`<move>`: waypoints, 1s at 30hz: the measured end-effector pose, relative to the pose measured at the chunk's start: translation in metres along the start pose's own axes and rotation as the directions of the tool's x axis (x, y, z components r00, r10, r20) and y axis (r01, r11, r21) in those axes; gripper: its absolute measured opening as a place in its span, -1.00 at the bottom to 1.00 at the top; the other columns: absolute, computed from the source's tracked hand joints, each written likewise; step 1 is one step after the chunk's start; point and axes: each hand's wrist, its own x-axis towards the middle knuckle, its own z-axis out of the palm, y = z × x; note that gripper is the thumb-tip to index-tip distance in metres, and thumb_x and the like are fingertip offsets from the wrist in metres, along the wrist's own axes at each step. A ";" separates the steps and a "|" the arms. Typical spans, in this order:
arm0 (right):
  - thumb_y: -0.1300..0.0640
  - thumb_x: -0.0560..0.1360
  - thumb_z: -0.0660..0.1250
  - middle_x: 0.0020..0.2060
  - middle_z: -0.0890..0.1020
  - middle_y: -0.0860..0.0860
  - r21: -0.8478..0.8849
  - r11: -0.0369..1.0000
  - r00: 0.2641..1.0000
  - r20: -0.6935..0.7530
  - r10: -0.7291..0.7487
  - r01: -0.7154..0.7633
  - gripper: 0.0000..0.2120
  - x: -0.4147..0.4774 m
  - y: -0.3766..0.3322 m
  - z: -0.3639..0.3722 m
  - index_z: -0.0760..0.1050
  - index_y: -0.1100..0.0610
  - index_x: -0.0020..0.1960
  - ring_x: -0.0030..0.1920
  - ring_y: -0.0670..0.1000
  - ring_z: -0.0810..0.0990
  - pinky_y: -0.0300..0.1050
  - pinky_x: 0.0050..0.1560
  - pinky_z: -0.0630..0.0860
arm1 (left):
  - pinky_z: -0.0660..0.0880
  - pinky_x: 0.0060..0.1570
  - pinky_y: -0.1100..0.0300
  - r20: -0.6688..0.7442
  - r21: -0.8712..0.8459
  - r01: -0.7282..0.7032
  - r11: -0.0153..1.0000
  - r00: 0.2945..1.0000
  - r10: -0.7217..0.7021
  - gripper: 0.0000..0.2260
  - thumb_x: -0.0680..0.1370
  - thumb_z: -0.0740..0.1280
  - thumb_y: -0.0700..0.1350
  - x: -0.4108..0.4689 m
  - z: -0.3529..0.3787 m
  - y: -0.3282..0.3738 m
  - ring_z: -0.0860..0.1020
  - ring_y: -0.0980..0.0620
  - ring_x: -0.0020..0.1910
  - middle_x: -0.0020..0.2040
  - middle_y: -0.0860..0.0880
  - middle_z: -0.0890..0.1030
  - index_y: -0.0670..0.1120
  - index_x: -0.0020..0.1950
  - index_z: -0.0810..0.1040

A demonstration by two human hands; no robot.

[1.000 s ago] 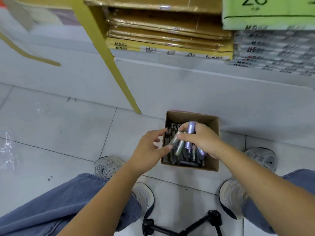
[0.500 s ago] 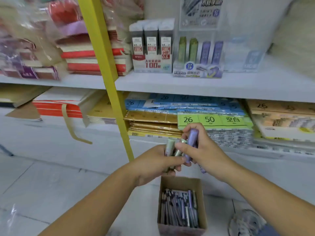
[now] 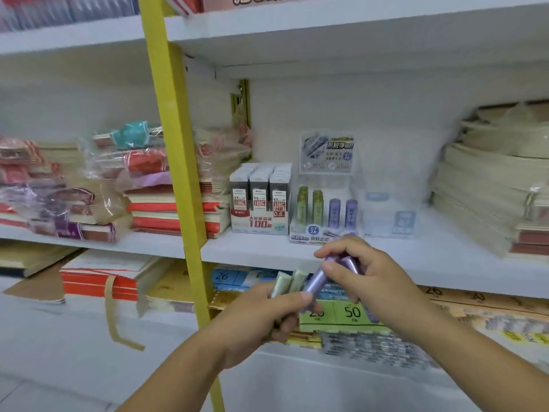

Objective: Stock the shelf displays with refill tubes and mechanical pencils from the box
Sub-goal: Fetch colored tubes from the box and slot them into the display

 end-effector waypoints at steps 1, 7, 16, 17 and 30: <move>0.10 0.52 0.37 -0.18 0.54 -0.24 0.030 0.999 1.000 0.003 0.015 -0.015 -0.80 0.000 0.002 0.001 0.60 -0.22 -0.04 -0.36 -0.27 0.48 -0.35 -0.39 0.40 | 0.26 -0.36 0.25 0.008 -0.015 0.001 1.000 1.000 -0.001 -0.77 0.44 0.46 0.11 0.002 0.001 -0.002 0.30 0.07 -0.38 -0.11 -0.14 0.55 0.00 -0.03 0.71; 0.08 0.49 0.39 -0.04 0.58 -0.26 0.016 0.999 0.999 0.003 0.035 -0.035 -0.74 0.005 0.009 0.011 0.56 -0.29 0.03 -0.11 -0.21 0.58 -0.29 -0.13 0.51 | 0.35 -0.43 0.32 -0.068 0.085 -0.028 0.996 0.997 0.033 -0.87 0.43 0.45 0.15 0.012 0.011 -0.002 0.38 0.11 -0.44 -0.25 0.05 0.61 0.15 -0.26 0.60; 0.43 0.48 0.34 0.12 0.57 -0.10 0.344 0.935 0.995 0.083 0.060 -0.085 -0.38 0.007 0.012 0.013 0.38 -0.20 0.30 0.07 -0.09 0.64 -0.19 0.00 0.58 | 0.46 -0.42 0.33 -0.273 -0.052 -0.040 0.998 0.962 0.025 -0.79 0.56 0.41 0.05 0.006 0.012 -0.005 0.71 0.13 -0.07 0.00 0.03 0.74 0.03 0.16 0.60; 0.42 0.44 0.39 0.12 0.57 -0.05 0.360 0.929 0.996 0.059 0.067 -0.083 -0.37 0.008 0.011 0.013 0.37 -0.17 0.30 0.06 -0.04 0.66 -0.17 -0.01 0.60 | 0.46 -0.40 0.33 -0.297 -0.044 -0.060 0.997 0.954 0.045 -0.79 0.56 0.40 0.05 0.005 0.009 -0.003 0.70 0.16 -0.06 0.01 0.04 0.74 0.05 0.17 0.61; 0.29 0.38 0.50 -0.06 0.69 -0.12 0.146 0.987 0.998 0.030 0.060 -0.064 -0.71 0.006 0.001 0.018 0.56 0.03 0.03 -0.03 -0.09 0.66 -0.30 -0.05 0.58 | 0.41 -0.42 0.32 -0.434 -0.024 -0.195 0.981 0.885 0.165 -0.90 0.47 0.50 0.05 0.009 -0.001 0.009 0.53 0.17 -0.36 -0.33 0.06 0.61 0.08 -0.06 0.70</move>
